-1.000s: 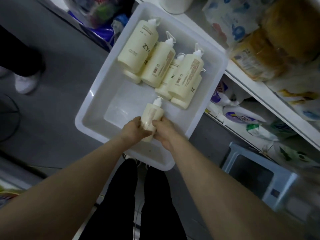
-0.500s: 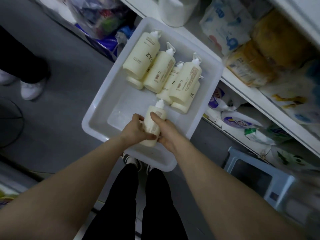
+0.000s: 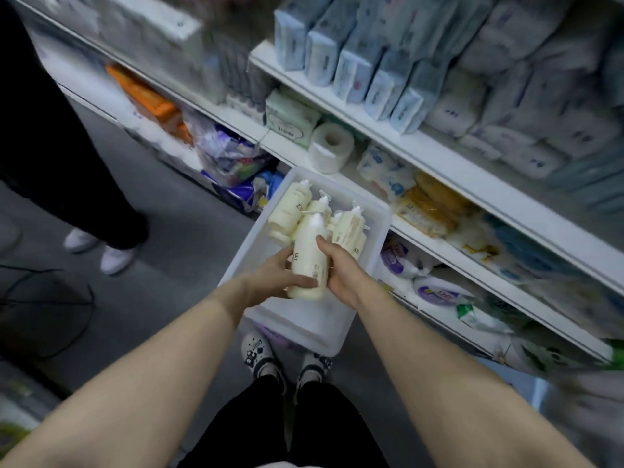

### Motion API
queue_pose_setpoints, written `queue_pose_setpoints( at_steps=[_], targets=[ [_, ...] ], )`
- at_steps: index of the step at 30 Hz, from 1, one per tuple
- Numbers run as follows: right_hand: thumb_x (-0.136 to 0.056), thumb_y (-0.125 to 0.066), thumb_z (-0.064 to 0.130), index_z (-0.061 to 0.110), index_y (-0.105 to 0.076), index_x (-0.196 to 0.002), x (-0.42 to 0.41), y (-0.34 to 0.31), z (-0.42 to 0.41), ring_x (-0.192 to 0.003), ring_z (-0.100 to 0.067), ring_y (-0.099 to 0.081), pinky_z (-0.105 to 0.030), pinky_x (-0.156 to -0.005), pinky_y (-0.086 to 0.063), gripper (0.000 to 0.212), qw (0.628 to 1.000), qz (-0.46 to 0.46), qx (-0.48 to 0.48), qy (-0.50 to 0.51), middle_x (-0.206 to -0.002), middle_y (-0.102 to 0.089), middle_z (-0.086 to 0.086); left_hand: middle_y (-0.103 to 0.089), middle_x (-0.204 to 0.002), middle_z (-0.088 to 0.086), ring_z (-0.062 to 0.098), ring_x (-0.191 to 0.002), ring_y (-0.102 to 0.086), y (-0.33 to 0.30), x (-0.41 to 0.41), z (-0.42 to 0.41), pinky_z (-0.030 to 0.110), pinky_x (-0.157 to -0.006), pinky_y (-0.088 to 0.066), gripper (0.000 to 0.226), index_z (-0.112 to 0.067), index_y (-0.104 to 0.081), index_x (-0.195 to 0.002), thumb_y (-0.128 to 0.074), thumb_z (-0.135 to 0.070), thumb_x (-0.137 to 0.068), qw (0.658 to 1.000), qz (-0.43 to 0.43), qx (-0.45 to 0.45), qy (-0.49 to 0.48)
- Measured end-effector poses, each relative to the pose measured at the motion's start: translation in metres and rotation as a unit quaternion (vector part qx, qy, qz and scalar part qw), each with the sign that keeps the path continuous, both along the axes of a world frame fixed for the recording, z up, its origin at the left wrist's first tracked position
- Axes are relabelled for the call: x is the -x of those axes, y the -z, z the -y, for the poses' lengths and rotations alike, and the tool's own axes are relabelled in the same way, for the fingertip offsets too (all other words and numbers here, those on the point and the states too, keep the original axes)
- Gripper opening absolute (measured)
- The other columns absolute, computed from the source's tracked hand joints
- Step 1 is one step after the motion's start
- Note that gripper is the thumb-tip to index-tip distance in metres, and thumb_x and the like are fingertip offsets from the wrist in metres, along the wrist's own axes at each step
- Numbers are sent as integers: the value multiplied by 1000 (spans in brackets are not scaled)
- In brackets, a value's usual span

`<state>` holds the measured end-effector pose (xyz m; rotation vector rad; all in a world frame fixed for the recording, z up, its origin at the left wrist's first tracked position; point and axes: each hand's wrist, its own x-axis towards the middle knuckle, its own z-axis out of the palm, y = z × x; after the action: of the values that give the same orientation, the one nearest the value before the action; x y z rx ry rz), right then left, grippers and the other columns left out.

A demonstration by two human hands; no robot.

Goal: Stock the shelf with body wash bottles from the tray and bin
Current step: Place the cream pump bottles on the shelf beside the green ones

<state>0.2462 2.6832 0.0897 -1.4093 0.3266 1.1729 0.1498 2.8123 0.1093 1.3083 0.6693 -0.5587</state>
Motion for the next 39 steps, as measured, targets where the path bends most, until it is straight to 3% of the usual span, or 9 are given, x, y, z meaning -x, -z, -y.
queue_pose_setpoints(
  at_steps=[4, 6, 8, 13, 19, 26, 28, 35, 39],
  targets=[
    [-101, -54, 37, 8, -61, -123, -9, -58, -5, -104, -29, -69, -41, -86, -57, 37, 998, 4, -42, 42, -110, -72, -16, -64, -124, 5, 24, -109, -66, -33, -4, -15, 37, -88, -56, 74, -37, -39, -142, -72, -10, -82, 998, 22, 59, -32],
    [-99, -56, 40, 9, -61, -125, -13, -80, -8, -107, -28, -69, -40, -87, -58, 41, 999, 19, -45, 16, -115, -71, -16, -65, -126, 4, 23, -110, -66, -50, -7, -17, 40, -91, -55, 78, -37, -37, -143, -77, -13, -80, 997, 48, 64, -26],
    [-98, -59, 41, 9, -58, -131, -15, -99, -12, -109, -28, -69, -41, -91, -58, 47, 997, 54, -42, -32, -120, -70, -15, -65, -125, 3, 20, -111, -65, -66, -10, -16, 40, -91, -56, 79, -35, -38, -142, -79, -15, -79, 996, 79, 37, -11],
    [-89, -72, 41, 10, -57, -129, -26, -138, -16, -92, -21, -74, -31, -67, -59, 53, 979, 199, 0, -42, -109, -74, -8, -68, -116, 4, 19, -104, -68, -104, -25, -11, 37, -84, -58, 80, -27, -41, -140, -83, -13, -74, 988, 150, -39, 10],
    [-83, -71, 52, 13, -52, -134, -50, -184, -6, -106, -27, -71, -52, -97, -54, 67, 967, 251, -33, 15, -120, -71, -11, -70, -114, 8, 24, -104, -69, -157, -52, -24, 43, -89, -56, 67, -37, -45, -138, -74, -12, -83, 974, 218, -3, 67],
    [-91, -64, 53, 16, -58, -129, -90, -257, 11, -104, -22, -69, -43, -95, -54, 54, 945, 324, -20, 38, -113, -72, -4, -71, -111, 9, 27, -105, -68, -214, -105, -14, 46, -85, -57, 75, -35, -45, -139, -79, -10, -77, 948, 304, -52, 75],
    [-93, -63, 49, 19, -57, -129, -101, -282, 18, -104, -21, -69, -43, -95, -54, 48, 933, 357, -28, 31, -112, -71, -2, -71, -112, 7, 25, -104, -68, -232, -123, -8, 41, -81, -58, 80, -36, -42, -141, -82, -13, -75, 939, 329, -75, 62],
    [-78, -81, 43, 20, -58, -128, -145, -353, 41, -101, -18, -72, -41, -85, -58, 59, 878, 477, -19, 26, -116, -73, -1, -67, -115, 1, 14, -106, -65, -294, -180, 12, 29, -84, -56, 92, -35, -36, -147, -85, -15, -71, 881, 446, -152, 41],
    [-79, -82, 38, 17, -53, -133, -170, -389, 55, -104, -14, -69, -35, -87, -58, 65, 855, 516, -6, 47, -118, -68, 2, -67, -112, 3, 17, -99, -68, -321, -213, 23, 37, -86, -57, 97, -37, -35, -146, -87, -17, -68, 862, 475, -172, 34]
  ],
)
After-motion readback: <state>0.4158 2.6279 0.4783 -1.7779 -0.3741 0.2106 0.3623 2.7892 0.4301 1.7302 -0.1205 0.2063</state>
